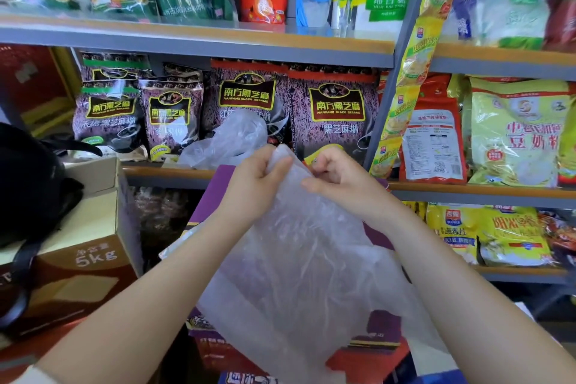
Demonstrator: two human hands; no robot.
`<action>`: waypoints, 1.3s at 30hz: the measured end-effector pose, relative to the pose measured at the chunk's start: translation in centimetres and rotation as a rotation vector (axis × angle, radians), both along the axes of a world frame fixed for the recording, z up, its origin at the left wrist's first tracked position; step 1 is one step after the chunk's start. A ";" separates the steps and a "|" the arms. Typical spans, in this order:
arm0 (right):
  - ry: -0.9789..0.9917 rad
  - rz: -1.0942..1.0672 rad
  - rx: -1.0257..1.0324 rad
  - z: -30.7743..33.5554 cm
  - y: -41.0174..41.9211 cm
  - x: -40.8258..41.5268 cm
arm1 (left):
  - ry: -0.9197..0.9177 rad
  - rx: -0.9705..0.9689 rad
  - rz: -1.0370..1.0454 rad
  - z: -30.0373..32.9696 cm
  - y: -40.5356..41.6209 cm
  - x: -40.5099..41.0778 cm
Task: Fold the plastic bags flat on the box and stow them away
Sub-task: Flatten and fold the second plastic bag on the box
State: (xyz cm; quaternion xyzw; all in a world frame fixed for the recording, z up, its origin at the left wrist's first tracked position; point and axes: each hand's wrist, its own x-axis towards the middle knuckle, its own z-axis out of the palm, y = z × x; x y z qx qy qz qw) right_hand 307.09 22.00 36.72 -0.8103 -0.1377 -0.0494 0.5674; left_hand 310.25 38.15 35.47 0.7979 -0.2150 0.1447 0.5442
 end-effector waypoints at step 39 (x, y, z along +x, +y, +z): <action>0.480 -0.070 -0.219 -2.5 -11.4 -3.3 | -0.269 0.374 -0.147 -3.4 -0.7 0.8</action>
